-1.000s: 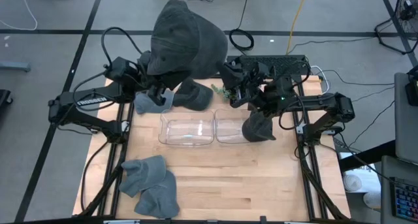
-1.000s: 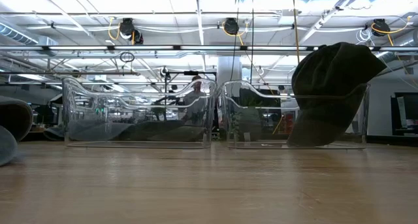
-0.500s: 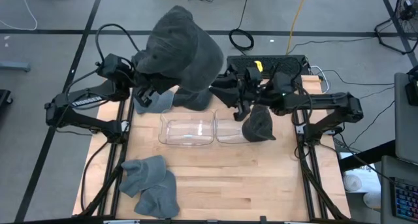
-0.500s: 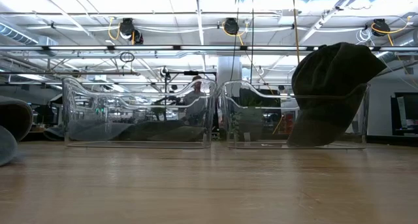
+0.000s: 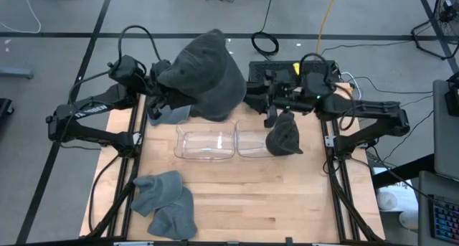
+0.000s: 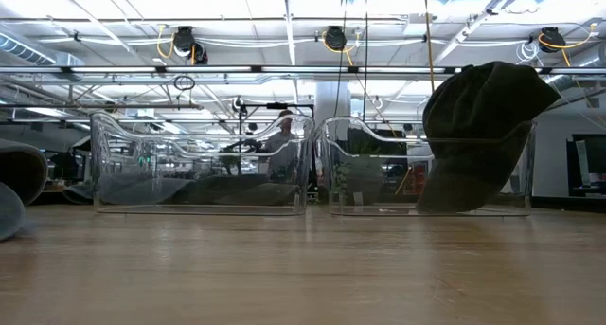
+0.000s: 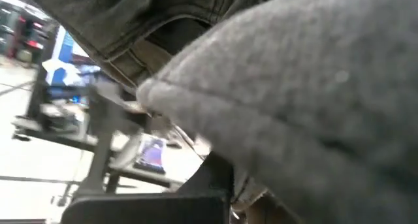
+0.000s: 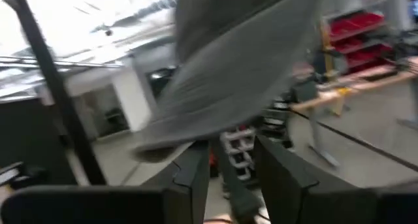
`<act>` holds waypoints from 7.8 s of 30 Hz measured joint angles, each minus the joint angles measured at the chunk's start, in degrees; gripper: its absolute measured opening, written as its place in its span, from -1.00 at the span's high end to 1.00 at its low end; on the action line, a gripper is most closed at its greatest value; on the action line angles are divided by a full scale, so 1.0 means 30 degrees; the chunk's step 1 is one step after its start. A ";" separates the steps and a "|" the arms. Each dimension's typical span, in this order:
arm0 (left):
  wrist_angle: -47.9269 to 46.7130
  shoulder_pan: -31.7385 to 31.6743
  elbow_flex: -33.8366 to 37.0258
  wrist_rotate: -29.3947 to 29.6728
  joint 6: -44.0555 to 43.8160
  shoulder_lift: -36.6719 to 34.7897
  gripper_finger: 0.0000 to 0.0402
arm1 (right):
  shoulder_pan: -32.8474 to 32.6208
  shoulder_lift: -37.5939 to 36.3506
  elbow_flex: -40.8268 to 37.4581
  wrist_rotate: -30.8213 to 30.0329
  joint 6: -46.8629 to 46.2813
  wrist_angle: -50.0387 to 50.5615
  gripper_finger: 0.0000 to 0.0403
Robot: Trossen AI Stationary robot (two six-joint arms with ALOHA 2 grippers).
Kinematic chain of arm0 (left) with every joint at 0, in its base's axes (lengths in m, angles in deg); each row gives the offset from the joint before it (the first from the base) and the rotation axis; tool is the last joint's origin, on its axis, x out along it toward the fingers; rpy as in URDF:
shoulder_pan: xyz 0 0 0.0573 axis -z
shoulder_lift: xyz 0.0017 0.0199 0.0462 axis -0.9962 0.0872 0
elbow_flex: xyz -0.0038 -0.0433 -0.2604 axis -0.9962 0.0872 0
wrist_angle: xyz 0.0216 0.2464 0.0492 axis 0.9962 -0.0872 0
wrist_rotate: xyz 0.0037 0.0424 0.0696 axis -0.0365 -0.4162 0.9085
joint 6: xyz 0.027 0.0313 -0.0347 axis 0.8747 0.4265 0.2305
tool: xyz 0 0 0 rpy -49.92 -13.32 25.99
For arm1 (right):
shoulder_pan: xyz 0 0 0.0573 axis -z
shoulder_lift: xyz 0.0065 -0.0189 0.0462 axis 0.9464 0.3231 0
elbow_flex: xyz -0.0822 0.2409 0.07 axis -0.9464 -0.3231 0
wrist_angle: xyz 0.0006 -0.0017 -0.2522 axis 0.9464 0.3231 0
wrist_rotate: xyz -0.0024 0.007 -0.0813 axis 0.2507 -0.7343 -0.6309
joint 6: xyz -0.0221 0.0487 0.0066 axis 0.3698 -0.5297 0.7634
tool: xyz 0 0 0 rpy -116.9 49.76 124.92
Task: Pick & Place hat
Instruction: Put the right black cap into the right transparent bin
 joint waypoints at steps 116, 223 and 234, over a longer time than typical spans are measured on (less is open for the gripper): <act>-3.5371 0.5381 -1.9613 0.9356 1.5435 1.2211 0.96 | -0.1657 0.2641 0.6098 0.3974 0.3370 1.4577 0.22; -3.1735 0.1535 -1.9598 1.5858 1.0590 0.7002 -0.37 | -0.2895 0.2508 0.6091 -1.3888 -1.4291 2.3409 0.93; -3.1932 0.1535 -1.9598 1.5865 1.1453 0.7002 -0.42 | -0.3784 0.3968 0.5793 -1.5195 -1.9877 2.5743 0.93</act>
